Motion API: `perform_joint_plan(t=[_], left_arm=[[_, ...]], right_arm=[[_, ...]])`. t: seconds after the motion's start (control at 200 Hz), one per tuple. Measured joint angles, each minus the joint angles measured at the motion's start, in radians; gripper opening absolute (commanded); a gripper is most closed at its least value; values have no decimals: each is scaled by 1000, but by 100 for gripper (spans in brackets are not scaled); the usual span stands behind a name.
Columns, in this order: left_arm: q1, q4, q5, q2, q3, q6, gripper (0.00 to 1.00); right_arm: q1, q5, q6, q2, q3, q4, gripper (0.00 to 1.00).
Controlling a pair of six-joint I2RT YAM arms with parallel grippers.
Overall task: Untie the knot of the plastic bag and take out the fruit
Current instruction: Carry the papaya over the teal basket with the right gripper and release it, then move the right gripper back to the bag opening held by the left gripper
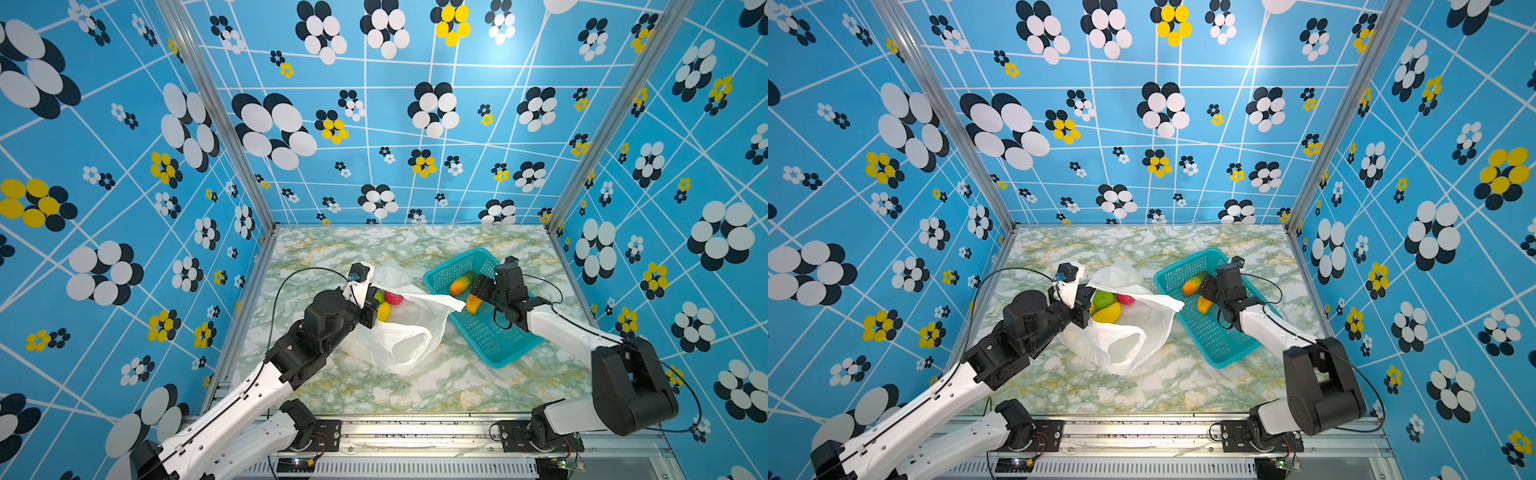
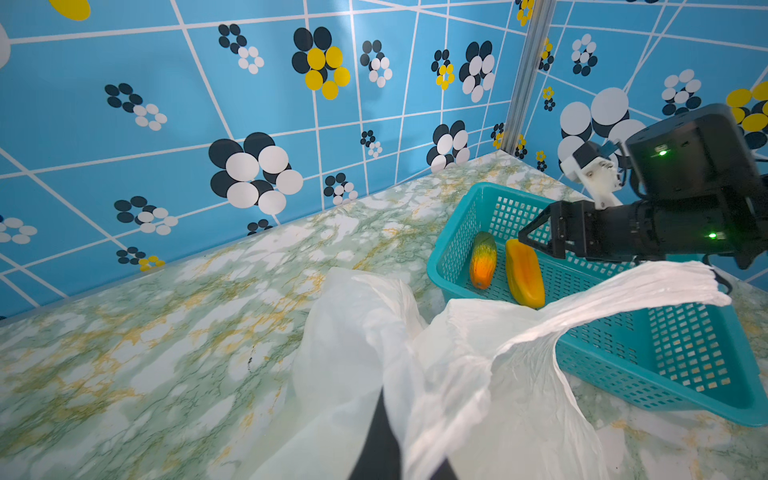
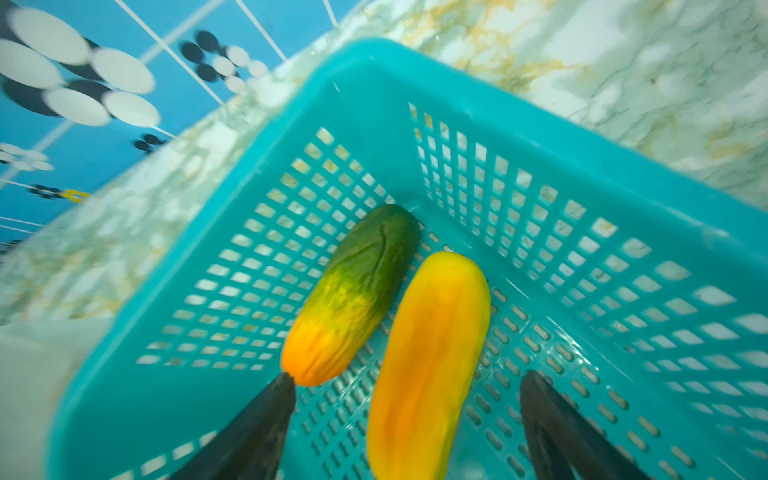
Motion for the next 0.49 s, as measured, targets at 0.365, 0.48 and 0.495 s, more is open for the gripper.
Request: perform_joint_plan(t=[0.365,0.48,0.495], left_arm=[[0,0,4,-1,0,0,0],[0,0,4,-7,0,0,0],[0,0,3,-7,0,0,0]], right_arm=[[225,-97,-144,-636,-148,-21,56],[369,-153,-220,-700,-159,-16,50],[385,-157,-223,-701,-161,-14,49]])
